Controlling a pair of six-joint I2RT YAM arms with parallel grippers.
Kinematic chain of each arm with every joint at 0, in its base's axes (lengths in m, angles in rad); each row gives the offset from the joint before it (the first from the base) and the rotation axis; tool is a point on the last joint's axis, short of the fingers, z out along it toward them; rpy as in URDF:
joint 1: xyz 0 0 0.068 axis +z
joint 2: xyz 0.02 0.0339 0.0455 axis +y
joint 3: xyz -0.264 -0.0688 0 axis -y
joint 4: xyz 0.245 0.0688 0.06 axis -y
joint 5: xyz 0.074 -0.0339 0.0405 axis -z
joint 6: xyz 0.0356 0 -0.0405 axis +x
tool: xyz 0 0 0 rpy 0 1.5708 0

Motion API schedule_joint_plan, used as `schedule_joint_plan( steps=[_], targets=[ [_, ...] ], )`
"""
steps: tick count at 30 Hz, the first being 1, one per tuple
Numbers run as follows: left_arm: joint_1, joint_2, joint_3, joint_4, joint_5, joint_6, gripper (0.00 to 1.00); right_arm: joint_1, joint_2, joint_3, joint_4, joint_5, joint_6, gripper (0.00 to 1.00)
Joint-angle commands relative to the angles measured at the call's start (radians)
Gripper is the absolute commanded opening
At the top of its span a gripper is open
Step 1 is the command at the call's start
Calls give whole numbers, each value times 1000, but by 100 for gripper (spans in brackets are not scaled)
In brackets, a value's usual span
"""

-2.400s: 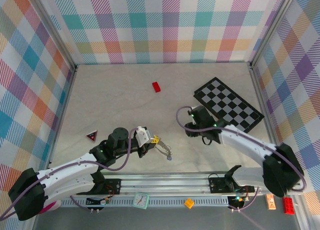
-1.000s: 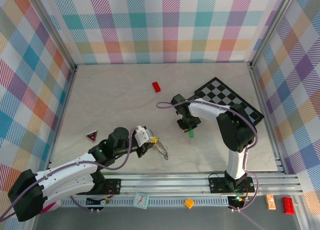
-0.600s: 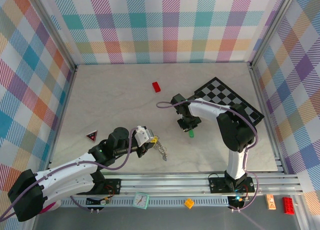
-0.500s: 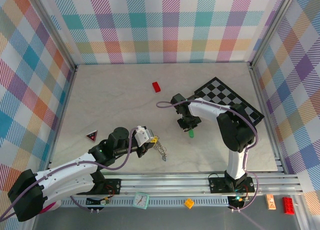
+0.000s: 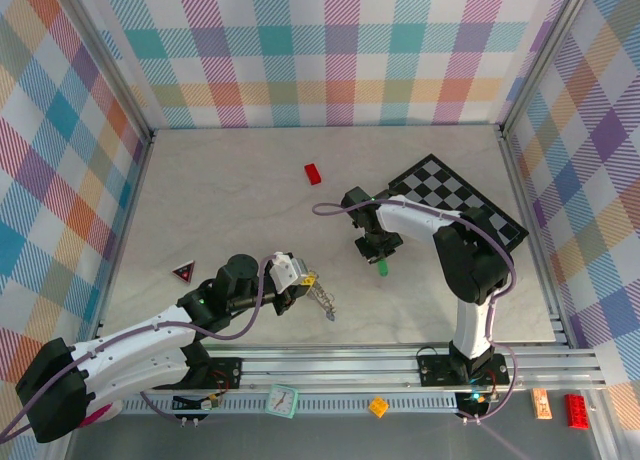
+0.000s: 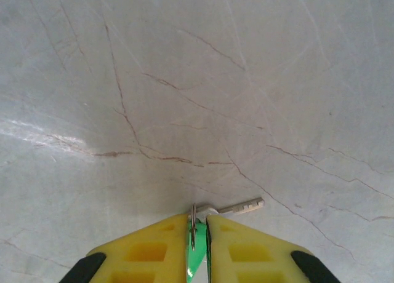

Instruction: Put the keys on the keyring

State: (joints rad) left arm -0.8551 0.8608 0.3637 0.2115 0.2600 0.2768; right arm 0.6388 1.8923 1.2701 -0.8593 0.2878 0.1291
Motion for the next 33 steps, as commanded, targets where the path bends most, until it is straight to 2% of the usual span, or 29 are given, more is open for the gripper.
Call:
schedule_joint_plan(
  steps=[1, 12, 18, 27, 33],
  targets=[
    [-4, -2, 37, 35, 8, -6, 0, 7, 21, 31, -32, -1, -5, 16],
    [-4, -3, 37, 34, 8, -7, 0, 7, 27, 35, -37, -1, -8, 10],
    [-5, -5, 37, 32, 8, -7, 0, 7, 37, 37, -44, 2, -8, 15],
    [-4, -5, 38, 34, 8, -6, 0, 7, 34, 38, -47, 0, -10, 9],
    [-4, -5, 39, 34, 10, -6, 0, 7, 30, 42, -49, 2, -10, 14]
  ],
)
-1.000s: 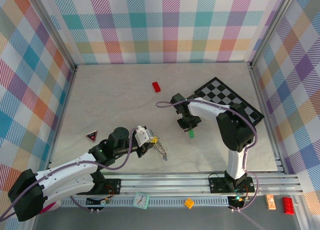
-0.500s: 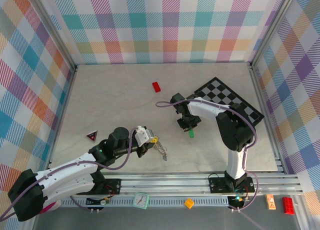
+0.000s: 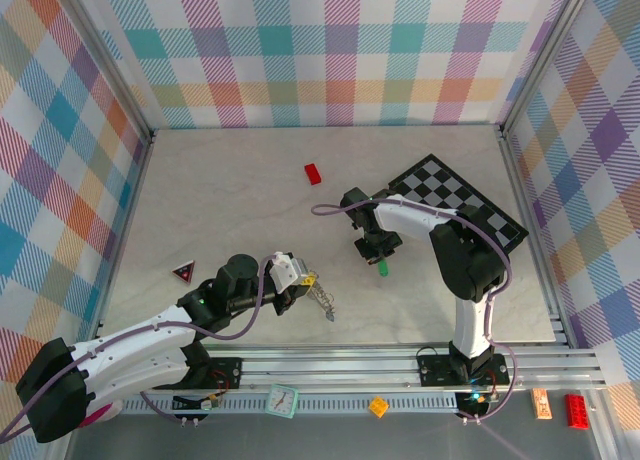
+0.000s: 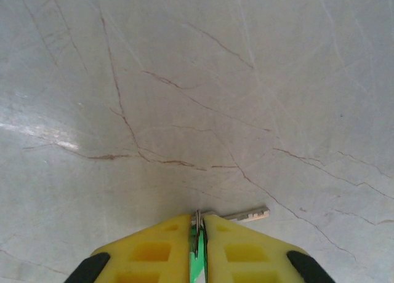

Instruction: Put the keys on the keyring

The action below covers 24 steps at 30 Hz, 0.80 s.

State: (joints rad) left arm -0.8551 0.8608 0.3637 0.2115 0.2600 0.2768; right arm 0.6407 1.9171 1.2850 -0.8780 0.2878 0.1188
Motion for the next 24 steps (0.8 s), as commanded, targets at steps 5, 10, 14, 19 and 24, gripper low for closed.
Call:
schedule_joint_plan(
  steps=[5, 10, 14, 19, 24],
  targets=[
    [-4, -3, 38, 35, 10, -6, 0, 5, 3, 28, -30, 1, -1, 14],
    [-5, -3, 38, 34, 12, -6, 0, 6, 3, 28, -30, -1, -1, 13],
    [-4, -3, 37, 34, 12, -7, 0, 7, 3, 28, -30, -4, -1, 13],
    [-5, -3, 38, 34, 12, -6, 0, 7, 5, 29, -32, -4, -2, 11],
    [-5, -2, 39, 34, 13, -6, 0, 7, 3, 30, -33, -6, -4, 9]
  ],
)
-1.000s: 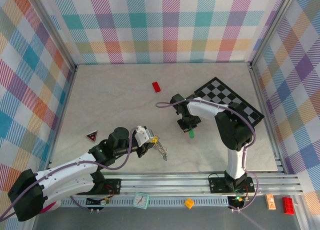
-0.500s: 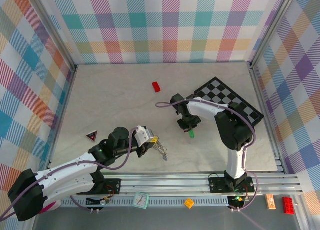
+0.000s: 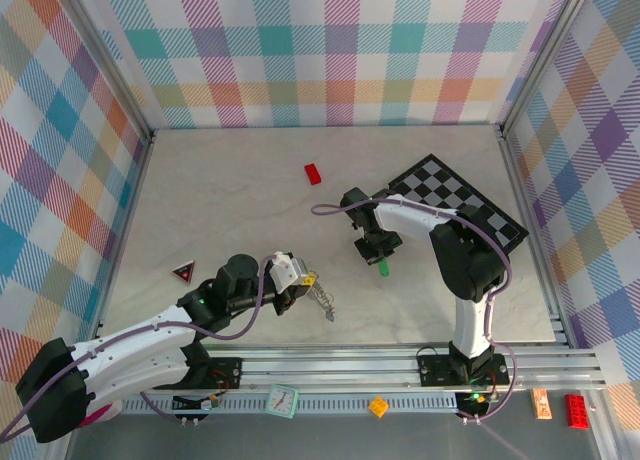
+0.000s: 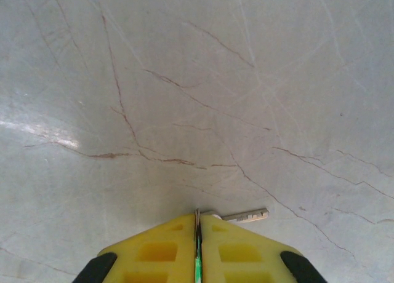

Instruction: Put the keys on the keyring

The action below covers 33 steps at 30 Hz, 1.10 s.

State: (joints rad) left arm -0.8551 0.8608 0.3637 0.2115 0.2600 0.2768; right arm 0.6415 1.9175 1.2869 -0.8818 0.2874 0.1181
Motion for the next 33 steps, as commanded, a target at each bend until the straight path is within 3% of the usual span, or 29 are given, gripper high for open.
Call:
schedule_joint_plan(
  steps=[1, 6, 14, 33],
  targets=[
    [-5, -1, 38, 35, 13, -7, 0, 6, 3, 28, -29, -7, -3, 8],
    [-4, -2, 38, 32, 13, -6, 0, 9, -15, 29, -28, -8, -9, 0],
    [-5, -9, 40, 25, 12, -5, 0, 38, -179, 6, 28, -86, -45, 0],
    [-4, -55, 11, 73, 50, 7, 0, 47, -697, -323, 419, -697, -207, 0]
  ],
)
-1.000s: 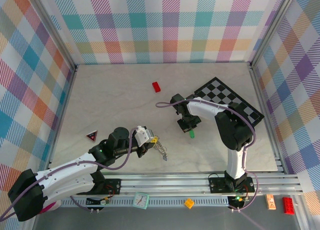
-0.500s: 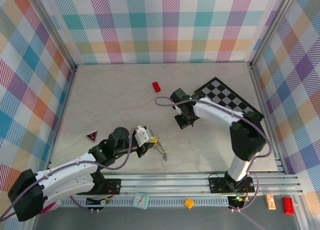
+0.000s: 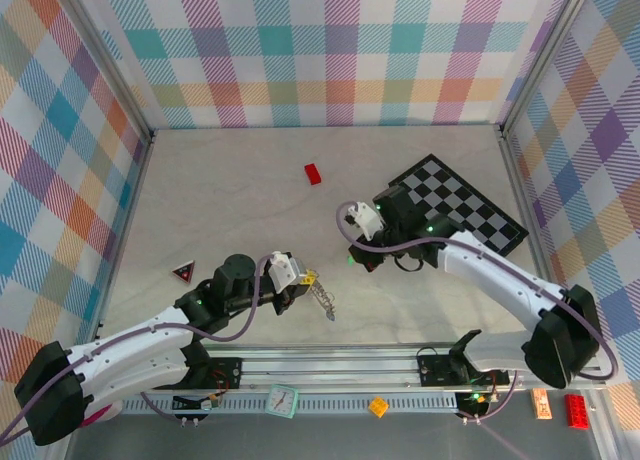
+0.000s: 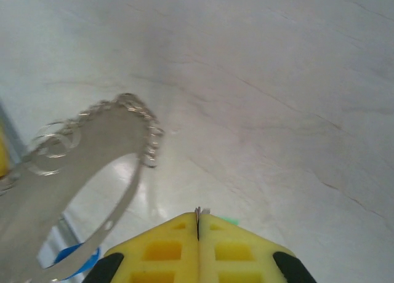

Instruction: Put the keys on the keyring

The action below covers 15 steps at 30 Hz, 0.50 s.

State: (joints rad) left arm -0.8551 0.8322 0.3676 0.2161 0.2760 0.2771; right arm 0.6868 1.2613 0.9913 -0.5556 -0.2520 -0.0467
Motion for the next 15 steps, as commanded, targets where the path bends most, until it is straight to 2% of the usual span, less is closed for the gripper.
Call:
schedule_joint_plan(
  steps=[1, 5, 9, 15],
  targets=[
    [-5, -30, 4, 72, 36, 10, 0, 2, -52, -39, 99, -181, -79, 0],
    [-5, -32, 3, 68, 38, 17, 0, 24, -93, -90, 150, -228, -123, 0],
    [-4, -18, 15, 60, 46, -1, 0, 110, -127, -137, 225, -129, -232, 0],
    [-5, 22, 51, 28, 44, -79, 0, 184, -149, -180, 327, -15, -315, 0]
  ],
)
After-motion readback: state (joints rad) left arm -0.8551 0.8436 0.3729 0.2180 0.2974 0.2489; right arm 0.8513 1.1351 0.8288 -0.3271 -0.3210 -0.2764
